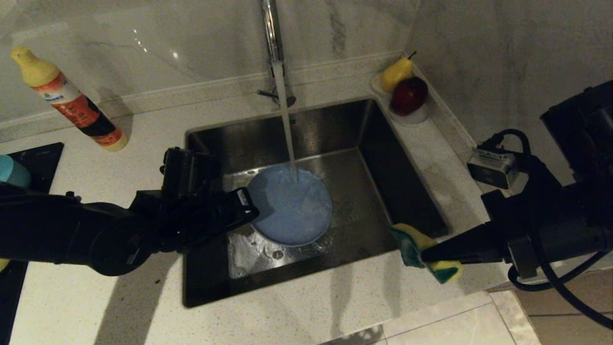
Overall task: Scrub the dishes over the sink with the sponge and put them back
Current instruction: Rinse the plate
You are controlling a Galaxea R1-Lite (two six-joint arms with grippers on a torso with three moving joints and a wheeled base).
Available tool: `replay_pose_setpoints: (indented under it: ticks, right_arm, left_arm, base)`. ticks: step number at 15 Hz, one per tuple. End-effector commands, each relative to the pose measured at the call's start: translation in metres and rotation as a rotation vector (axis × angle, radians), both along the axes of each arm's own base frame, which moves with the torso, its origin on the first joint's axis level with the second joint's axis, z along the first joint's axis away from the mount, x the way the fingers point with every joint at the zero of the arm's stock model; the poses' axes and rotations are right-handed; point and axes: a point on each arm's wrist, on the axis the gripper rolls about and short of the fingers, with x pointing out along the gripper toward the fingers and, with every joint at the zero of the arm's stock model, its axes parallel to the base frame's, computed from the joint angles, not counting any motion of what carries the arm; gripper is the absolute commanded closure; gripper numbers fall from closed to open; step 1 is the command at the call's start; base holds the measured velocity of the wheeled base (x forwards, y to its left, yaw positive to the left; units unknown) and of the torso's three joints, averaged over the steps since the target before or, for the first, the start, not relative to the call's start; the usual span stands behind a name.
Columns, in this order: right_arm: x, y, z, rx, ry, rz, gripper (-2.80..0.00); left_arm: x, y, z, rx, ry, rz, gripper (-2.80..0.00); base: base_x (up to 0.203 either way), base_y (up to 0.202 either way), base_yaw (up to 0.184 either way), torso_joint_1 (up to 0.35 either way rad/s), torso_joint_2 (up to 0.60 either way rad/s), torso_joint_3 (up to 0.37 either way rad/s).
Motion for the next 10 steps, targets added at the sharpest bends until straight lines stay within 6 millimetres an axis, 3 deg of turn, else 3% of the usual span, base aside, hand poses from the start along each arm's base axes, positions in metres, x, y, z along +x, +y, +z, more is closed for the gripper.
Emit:
replay_pose_setpoints:
  ticks: [1,10]
  right_arm:
    - [-0.001,0.000,-0.002,0.001,0.012,0.001,0.00]
    - [-0.015,-0.008,-0.010,-0.009,0.033,0.004,0.00]
  left_arm:
    - [-0.005,0.017,0.009,0.073,-0.042,0.030,0.00]
    - [-0.058,0.059,0.083,0.427,-0.358,0.118,0.00]
  base:
    - [0.000,0.000,0.000,0.000,0.00,0.000]
    - [0.000,0.000,0.000,0.000,0.00,0.000]
